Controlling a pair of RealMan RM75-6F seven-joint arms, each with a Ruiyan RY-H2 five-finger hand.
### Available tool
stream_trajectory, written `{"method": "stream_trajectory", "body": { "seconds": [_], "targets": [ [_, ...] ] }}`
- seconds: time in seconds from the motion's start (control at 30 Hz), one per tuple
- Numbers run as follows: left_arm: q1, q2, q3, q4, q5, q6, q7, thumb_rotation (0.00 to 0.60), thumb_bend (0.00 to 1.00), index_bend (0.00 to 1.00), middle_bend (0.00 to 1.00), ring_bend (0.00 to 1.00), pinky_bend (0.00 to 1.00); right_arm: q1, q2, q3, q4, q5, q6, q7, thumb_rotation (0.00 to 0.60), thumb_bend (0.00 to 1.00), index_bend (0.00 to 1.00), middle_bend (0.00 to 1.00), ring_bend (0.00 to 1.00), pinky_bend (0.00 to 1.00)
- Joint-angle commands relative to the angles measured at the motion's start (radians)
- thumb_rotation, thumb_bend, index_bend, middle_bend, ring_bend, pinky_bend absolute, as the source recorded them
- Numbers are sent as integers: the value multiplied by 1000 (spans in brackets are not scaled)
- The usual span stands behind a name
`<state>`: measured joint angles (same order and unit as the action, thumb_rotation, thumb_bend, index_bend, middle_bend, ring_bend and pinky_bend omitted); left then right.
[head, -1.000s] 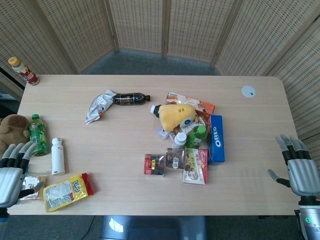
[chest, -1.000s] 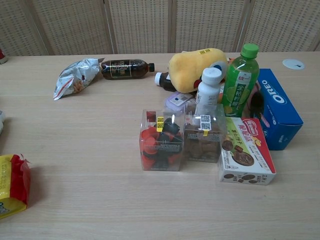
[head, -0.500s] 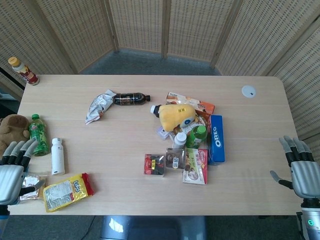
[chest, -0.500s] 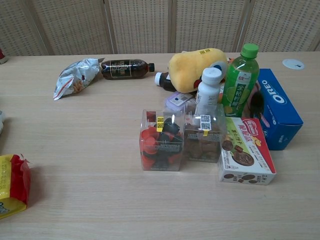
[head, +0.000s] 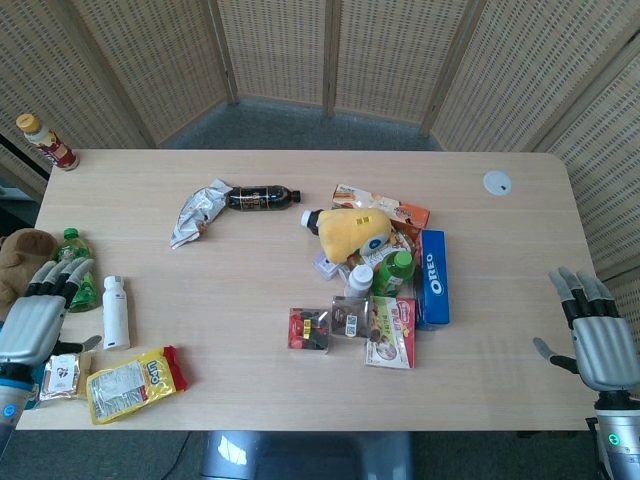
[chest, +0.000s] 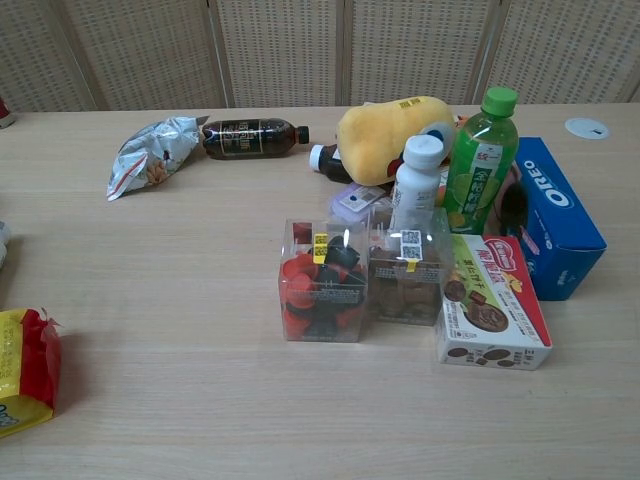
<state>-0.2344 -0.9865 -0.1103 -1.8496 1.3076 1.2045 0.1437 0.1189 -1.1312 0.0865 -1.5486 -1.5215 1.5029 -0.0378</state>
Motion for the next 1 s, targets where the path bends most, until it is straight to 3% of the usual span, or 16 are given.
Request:
{"method": "stream_trajectory", "body": {
  "seconds": [0.03, 0.27, 1.0],
  "targets": [
    [-90, -17, -52, 74, -78, -109, -45, 600, 61, 0, 0, 0, 0, -3, 4, -1, -7, 3, 1, -6, 586, 201, 0, 0, 0, 0],
    [-215, -98, -93, 199, -163, -261, -66, 600, 61, 0, 0, 0, 0, -19, 22, 1, -28, 11, 20, -22, 588, 202, 0, 0, 0, 0],
    [-497, -447, -122, 656, -348, -575, -96, 596, 62, 0, 0, 0, 0, -60, 58, 17, -47, 77, 38, -35, 590, 202, 0, 0, 0, 0]
  ]
}}
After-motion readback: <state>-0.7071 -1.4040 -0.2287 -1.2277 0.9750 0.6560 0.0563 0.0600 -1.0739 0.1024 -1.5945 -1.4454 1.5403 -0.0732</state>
